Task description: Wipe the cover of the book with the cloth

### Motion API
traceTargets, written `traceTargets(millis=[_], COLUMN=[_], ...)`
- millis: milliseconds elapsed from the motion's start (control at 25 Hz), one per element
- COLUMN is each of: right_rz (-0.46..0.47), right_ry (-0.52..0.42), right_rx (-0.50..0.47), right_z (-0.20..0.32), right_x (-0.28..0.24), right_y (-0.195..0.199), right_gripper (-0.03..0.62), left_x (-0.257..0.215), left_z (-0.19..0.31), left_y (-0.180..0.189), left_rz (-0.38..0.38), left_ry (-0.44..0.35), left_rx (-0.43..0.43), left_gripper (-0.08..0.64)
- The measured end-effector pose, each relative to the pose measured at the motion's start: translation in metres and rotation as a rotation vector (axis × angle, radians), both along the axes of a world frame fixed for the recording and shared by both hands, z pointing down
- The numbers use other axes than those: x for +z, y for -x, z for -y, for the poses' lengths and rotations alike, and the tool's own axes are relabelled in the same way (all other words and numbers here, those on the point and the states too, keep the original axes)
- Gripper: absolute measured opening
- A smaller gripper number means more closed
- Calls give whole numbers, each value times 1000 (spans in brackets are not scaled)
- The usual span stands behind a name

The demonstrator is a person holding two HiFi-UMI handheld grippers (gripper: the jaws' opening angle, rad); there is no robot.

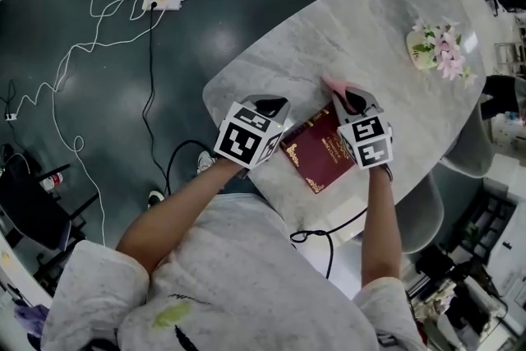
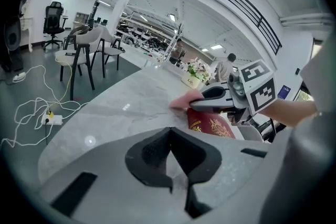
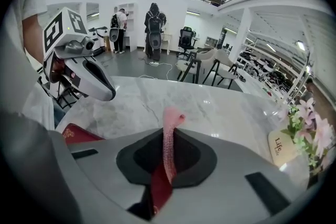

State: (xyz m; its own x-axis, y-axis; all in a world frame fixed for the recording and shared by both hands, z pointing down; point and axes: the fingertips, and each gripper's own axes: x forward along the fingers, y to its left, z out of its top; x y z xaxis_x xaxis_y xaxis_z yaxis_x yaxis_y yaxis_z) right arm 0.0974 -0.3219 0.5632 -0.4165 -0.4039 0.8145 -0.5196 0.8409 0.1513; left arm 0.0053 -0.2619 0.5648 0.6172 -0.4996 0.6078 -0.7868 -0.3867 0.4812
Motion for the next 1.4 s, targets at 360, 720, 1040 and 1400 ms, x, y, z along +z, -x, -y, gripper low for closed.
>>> traceTargets(millis=[360,720,1040,1400], right_rz=[4,8,19,20], right_ry=[25,49,67,76], right_rx=[-19,-41,-55,-61], right_z=[-15,-33,-49,-68], right_x=[2,1,2,2], right_y=[14,27,42,54], right_gripper=[20,20,20,20], left_x=[-4,-6,-10,-14], left_z=[-6,-17,-27,-38], left_y=[6,9,19,28], left_rz=[-13,-24,-25,-23], left_ry=[-4,-7,-13,-25], left_rx=[-10,-12,-21,-18], left_gripper=[6,6,6,6])
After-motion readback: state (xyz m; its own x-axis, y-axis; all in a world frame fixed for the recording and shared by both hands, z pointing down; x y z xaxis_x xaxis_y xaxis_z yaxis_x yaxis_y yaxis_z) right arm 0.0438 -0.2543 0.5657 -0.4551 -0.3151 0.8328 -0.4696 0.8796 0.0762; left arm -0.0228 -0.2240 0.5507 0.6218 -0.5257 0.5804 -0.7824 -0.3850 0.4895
